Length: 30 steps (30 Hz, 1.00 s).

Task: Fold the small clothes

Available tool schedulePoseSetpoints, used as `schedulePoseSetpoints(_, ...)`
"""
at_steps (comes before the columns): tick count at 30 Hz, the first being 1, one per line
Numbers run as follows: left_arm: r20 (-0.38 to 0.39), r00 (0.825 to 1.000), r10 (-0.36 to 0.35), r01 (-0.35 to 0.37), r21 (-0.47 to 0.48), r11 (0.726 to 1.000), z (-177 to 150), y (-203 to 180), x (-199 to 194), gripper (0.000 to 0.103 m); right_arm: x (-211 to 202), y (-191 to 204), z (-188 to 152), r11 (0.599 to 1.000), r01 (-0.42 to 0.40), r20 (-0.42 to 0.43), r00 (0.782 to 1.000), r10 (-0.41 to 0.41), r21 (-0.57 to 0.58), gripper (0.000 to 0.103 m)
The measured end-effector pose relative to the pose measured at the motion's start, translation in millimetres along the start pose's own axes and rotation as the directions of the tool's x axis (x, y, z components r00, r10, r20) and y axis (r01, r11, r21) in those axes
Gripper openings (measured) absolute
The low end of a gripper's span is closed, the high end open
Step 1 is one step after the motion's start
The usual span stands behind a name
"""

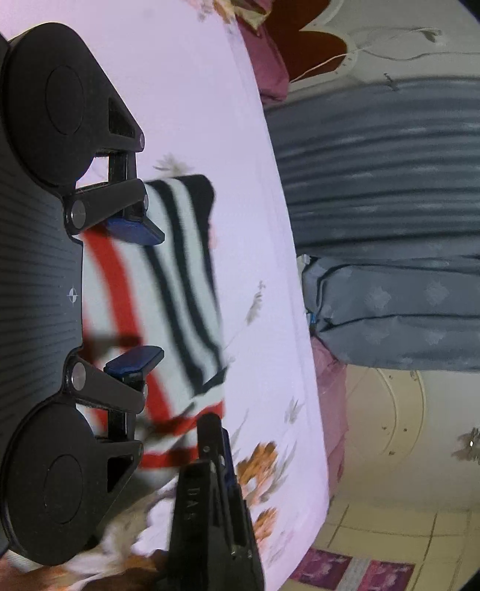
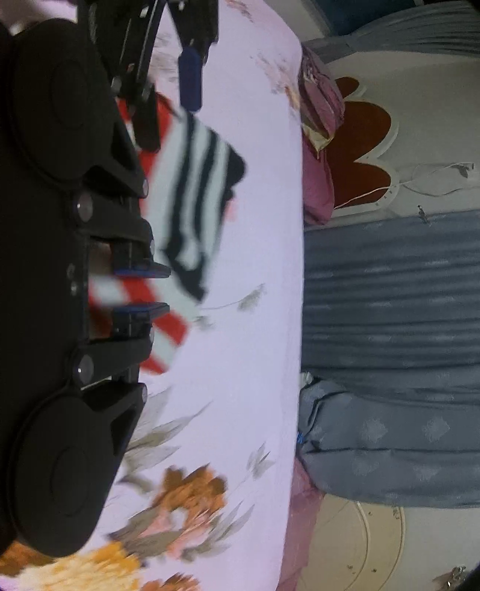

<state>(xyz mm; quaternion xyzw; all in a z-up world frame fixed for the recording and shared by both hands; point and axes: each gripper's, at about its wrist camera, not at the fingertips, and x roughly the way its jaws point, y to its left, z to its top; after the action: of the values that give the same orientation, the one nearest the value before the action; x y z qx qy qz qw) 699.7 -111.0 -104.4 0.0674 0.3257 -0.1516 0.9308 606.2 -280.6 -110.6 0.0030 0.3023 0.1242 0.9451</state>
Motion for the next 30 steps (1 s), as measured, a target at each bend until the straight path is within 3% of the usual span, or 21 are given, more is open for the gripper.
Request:
schedulePoseSetpoints(2,-0.05,0.999,-0.004,0.005,0.011,1.0,0,-2,24,0.061,16,2,4,1.0,-0.008,-0.025,1.0,0.008,-0.017,0.011)
schedulePoseSetpoints(3,-0.116,0.993,-0.009,0.01,0.014,1.0,-4,-2,40,0.061,33,2,2,1.0,0.011,-0.1,0.995,-0.014,-0.028,0.011)
schedulePoseSetpoints(4,-0.113,0.993,-0.028,0.027,-0.012,1.0,-9,1,45,0.061,46,1,-3,0.998,0.05,-0.149,0.987,-0.056,-0.044,0.011)
schedulePoseSetpoints(7,-0.099,0.995,-0.029,0.026,-0.038,0.999,-7,4,36,0.061,43,5,-4,0.995,0.065,-0.134,0.988,-0.074,-0.069,0.011)
schedulePoseSetpoints(10,-0.009,1.0,-0.026,0.026,-0.004,1.0,-12,0,10,0.061,26,5,-3,0.995,0.071,-0.095,0.993,-0.077,-0.065,0.015)
schedulePoseSetpoints(12,-0.072,0.997,-0.023,0.024,0.01,1.0,-22,-3,18,0.061,19,2,-8,0.997,0.057,-0.066,0.996,-0.06,-0.045,0.016)
schedulePoseSetpoints(13,-0.064,0.998,-0.022,0.023,0.023,0.999,-26,-3,20,0.061,29,2,-13,0.996,0.061,-0.114,0.991,-0.068,-0.06,0.016)
schedulePoseSetpoints(17,-0.086,0.996,0.005,-0.001,0.038,0.999,-16,-7,19,0.062,28,-1,-13,0.997,0.059,-0.122,0.991,-0.064,-0.041,0.016)
schedulePoseSetpoints(19,-0.049,0.997,0.054,-0.05,0.083,0.995,-16,-13,3,0.07,10,-4,-6,0.998,0.066,-0.079,0.995,-0.067,-0.022,0.019)
schedulePoseSetpoints(21,0.002,0.999,0.039,-0.039,0.104,0.994,-22,-18,-20,0.076,-13,-7,-5,0.999,0.041,-0.015,0.999,-0.041,-0.017,0.018)
schedulePoseSetpoints(24,-0.067,0.998,0.009,-0.002,0.106,0.994,-35,-26,-24,0.076,-27,-7,-21,1.0,-0.011,-0.058,0.998,0.01,-0.005,0.012)
schedulePoseSetpoints(26,-0.081,0.996,0.039,-0.028,0.131,0.991,-42,-34,-18,0.076,-14,-1,-37,0.999,0.01,-0.139,0.99,-0.015,-0.038,0.012)
schedulePoseSetpoints(30,-0.102,0.992,0.072,-0.061,0.108,0.992,-35,-39,-16,0.077,-10,1,-39,0.999,0.029,-0.133,0.99,-0.035,-0.045,0.012)
